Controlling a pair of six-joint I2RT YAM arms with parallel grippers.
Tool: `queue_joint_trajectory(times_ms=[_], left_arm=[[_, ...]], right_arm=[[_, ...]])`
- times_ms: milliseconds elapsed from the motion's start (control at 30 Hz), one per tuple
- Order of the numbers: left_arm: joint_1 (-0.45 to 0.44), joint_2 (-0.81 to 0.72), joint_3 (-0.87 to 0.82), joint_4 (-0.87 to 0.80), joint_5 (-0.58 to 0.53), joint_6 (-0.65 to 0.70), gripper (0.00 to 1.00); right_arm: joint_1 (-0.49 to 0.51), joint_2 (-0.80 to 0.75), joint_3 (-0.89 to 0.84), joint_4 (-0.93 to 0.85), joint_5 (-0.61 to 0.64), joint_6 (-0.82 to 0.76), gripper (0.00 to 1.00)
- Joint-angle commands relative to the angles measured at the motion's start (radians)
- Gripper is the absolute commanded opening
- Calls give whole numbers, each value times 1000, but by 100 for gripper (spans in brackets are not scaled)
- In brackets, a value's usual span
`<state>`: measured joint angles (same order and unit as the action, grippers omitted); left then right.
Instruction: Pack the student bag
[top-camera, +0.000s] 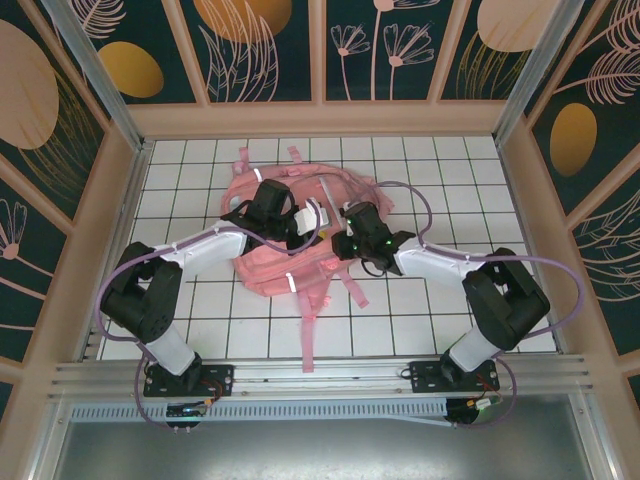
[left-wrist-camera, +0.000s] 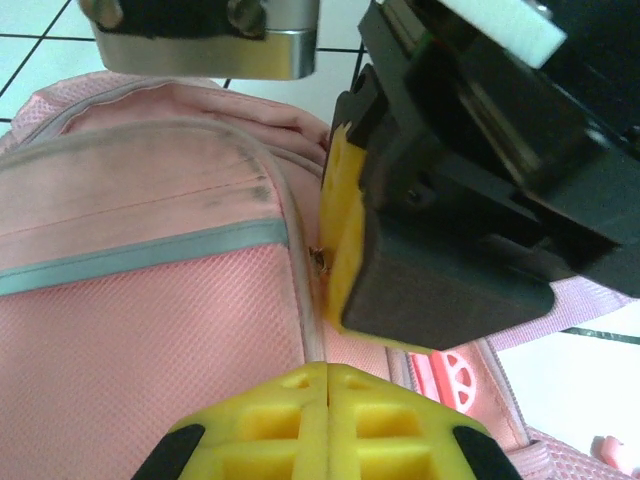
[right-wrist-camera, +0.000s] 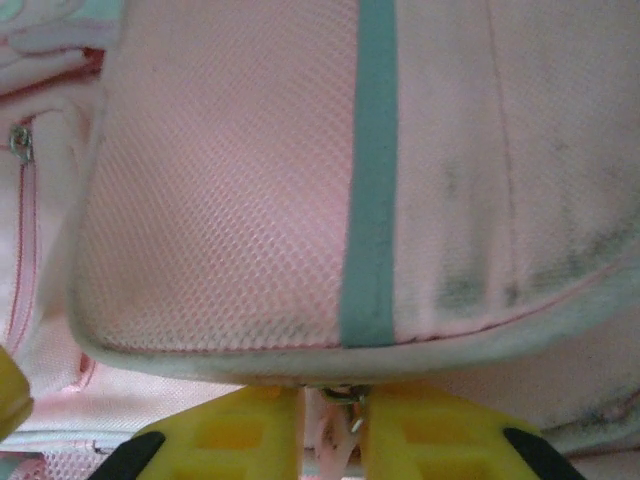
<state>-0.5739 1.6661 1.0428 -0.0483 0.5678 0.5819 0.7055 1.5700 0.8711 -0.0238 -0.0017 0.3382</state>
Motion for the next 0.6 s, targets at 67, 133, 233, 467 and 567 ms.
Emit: queue_joint_trajectory(times_ms=[67, 133, 233, 467, 567], left_arm=[[14, -44, 0, 34, 29, 8, 0], [19, -46, -3, 30, 29, 6, 0], [20, -42, -5, -7, 41, 41, 0], [16, -57, -44, 28, 136, 32, 99], [15, -38, -46, 46, 86, 77, 99]], right_arm=[[-20, -13, 8, 21, -27, -54, 8], [-23, -21, -2, 12, -27, -64, 0], [-22, -55, -19, -3, -60, -88, 0], [-18, -158, -44, 31, -210, -155, 0], [-18, -165, -37, 44, -238, -167, 0]])
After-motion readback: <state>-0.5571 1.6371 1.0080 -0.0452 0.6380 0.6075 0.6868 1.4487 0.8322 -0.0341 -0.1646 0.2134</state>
